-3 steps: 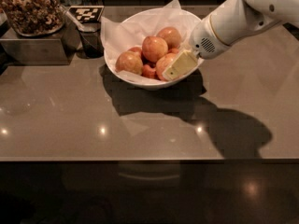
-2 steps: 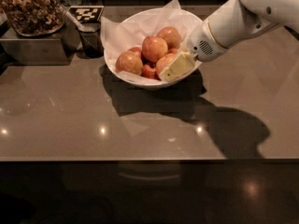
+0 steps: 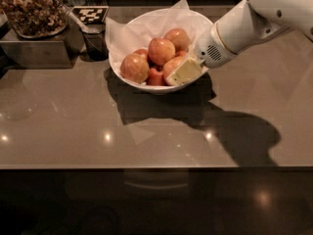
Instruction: Pick apple from white bowl
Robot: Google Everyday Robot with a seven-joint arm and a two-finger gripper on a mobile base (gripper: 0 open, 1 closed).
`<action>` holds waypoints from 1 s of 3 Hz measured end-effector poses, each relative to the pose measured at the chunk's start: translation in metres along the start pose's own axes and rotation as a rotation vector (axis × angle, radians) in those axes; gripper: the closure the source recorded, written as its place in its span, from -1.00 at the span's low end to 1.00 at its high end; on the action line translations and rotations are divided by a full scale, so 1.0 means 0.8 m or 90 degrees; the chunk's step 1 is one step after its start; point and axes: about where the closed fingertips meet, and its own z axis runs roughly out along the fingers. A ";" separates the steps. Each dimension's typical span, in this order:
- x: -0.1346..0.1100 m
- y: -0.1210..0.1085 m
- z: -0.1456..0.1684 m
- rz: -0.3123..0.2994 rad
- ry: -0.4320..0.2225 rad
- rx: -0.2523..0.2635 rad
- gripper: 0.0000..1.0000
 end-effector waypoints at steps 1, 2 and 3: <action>-0.001 0.000 -0.002 0.003 -0.001 -0.002 0.96; -0.003 0.004 -0.014 0.008 -0.042 -0.049 1.00; -0.005 0.019 -0.064 -0.009 -0.092 -0.078 1.00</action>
Offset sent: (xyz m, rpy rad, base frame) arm -0.0172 -0.0180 0.0346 0.2993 0.0806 0.1276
